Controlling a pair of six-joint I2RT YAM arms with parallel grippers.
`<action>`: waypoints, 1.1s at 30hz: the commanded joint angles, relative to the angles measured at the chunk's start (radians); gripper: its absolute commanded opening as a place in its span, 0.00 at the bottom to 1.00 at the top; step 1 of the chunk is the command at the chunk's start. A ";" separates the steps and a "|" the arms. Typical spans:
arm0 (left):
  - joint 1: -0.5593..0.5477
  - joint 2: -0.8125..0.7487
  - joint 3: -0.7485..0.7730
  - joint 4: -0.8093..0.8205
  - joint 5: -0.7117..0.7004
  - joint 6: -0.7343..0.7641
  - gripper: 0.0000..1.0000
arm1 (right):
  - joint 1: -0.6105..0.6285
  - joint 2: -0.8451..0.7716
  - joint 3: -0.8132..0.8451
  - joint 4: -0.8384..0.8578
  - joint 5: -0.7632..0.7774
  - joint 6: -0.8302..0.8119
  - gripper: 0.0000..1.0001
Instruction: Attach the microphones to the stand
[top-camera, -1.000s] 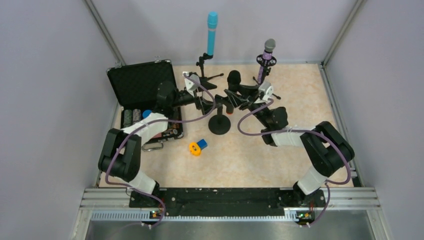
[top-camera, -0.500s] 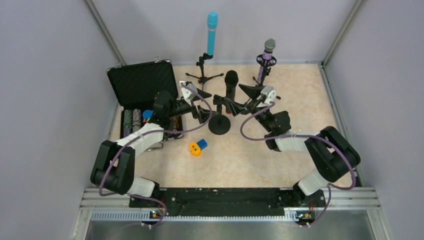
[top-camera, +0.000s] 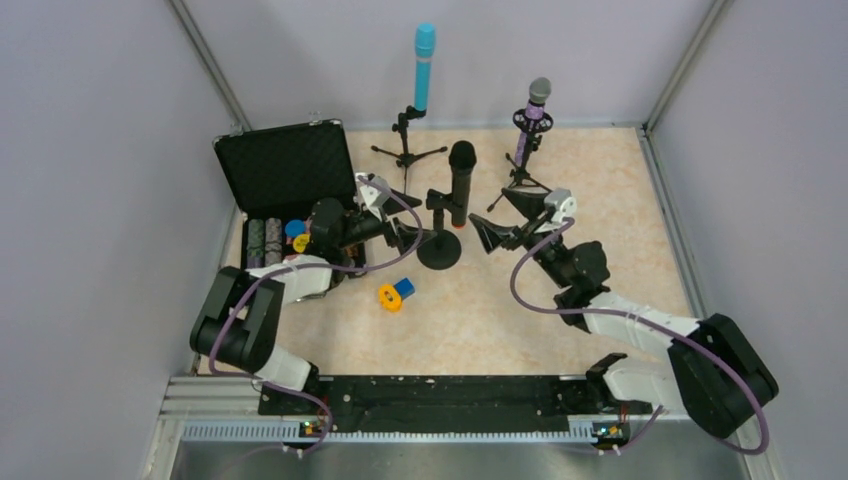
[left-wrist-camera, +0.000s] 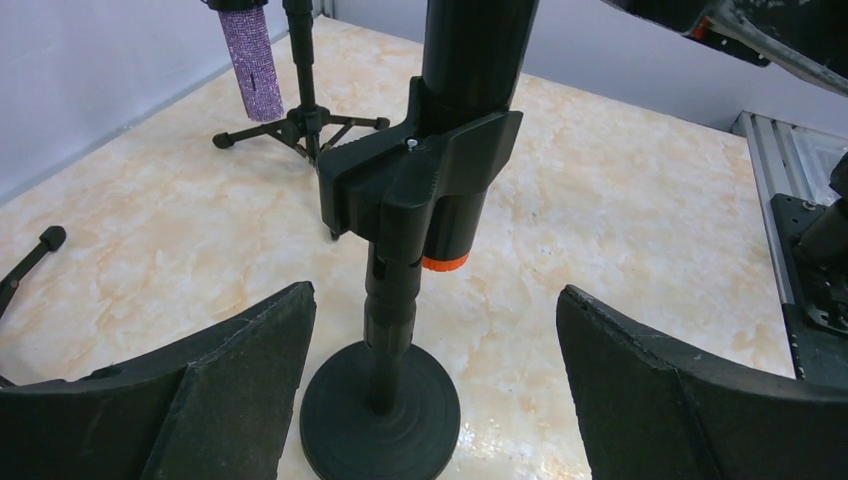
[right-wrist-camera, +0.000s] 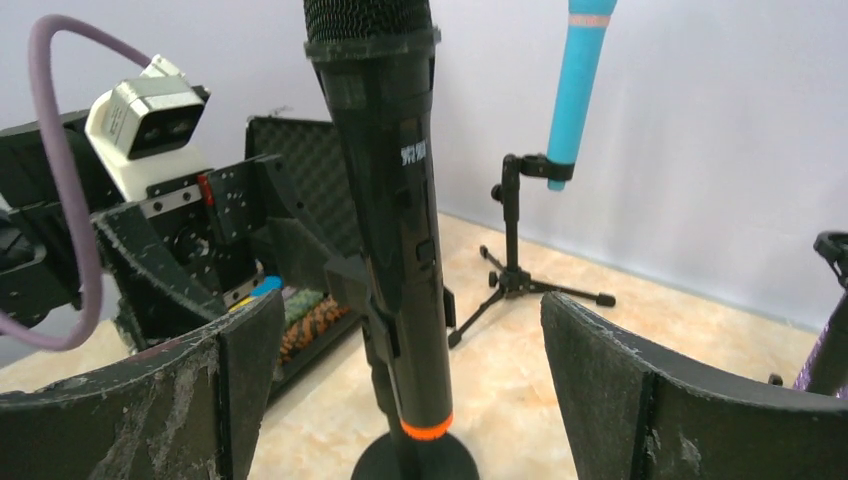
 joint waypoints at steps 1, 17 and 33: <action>0.005 0.077 -0.009 0.257 -0.011 -0.082 0.94 | 0.012 -0.098 -0.028 -0.162 0.003 0.001 0.96; 0.007 0.265 0.080 0.460 0.051 -0.145 0.84 | -0.024 -0.265 -0.051 -0.521 -0.046 0.170 0.99; 0.007 0.397 0.176 0.587 0.134 -0.238 0.70 | -0.078 -0.247 0.015 -0.610 -0.181 0.232 0.99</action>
